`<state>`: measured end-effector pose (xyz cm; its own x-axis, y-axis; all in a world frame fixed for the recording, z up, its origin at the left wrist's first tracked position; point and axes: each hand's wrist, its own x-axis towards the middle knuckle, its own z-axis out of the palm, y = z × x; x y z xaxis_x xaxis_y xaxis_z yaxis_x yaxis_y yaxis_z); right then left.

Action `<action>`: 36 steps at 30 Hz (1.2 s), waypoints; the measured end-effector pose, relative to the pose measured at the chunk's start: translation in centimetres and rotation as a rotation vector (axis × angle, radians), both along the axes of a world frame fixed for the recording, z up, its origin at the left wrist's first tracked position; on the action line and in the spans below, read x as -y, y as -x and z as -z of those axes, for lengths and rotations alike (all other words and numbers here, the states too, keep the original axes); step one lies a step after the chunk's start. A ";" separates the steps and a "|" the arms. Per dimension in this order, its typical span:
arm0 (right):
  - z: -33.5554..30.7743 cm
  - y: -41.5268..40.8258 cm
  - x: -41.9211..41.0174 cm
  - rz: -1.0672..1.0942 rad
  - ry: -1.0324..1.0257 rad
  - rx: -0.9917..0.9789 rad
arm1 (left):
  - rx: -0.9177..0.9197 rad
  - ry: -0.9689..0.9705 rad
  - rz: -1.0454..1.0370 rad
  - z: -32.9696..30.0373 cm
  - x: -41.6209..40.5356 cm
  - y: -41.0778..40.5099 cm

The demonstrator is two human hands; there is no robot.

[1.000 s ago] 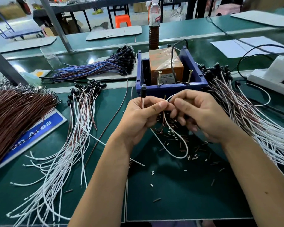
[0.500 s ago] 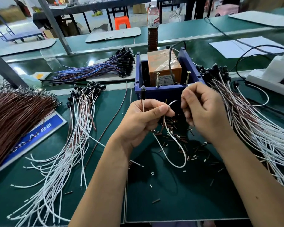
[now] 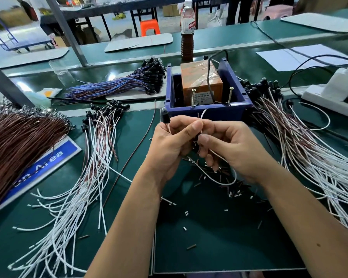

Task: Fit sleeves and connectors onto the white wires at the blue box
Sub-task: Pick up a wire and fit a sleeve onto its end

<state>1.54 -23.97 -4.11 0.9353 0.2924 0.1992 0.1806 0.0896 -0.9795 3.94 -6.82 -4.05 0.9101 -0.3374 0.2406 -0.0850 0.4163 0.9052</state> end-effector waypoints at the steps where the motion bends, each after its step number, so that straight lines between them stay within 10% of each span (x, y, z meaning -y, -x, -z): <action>1: -0.1 0.0 0.1 0.009 -0.004 0.023 | 0.008 0.016 -0.002 -0.2 0.0 0.1; 24: 0.0 0.3 -0.7 0.223 -0.044 0.368 | 0.013 0.014 -0.082 -0.4 1.0 0.7; 36: 0.6 -0.1 0.0 0.767 0.132 0.491 | 0.011 0.083 -0.386 -0.4 1.5 0.0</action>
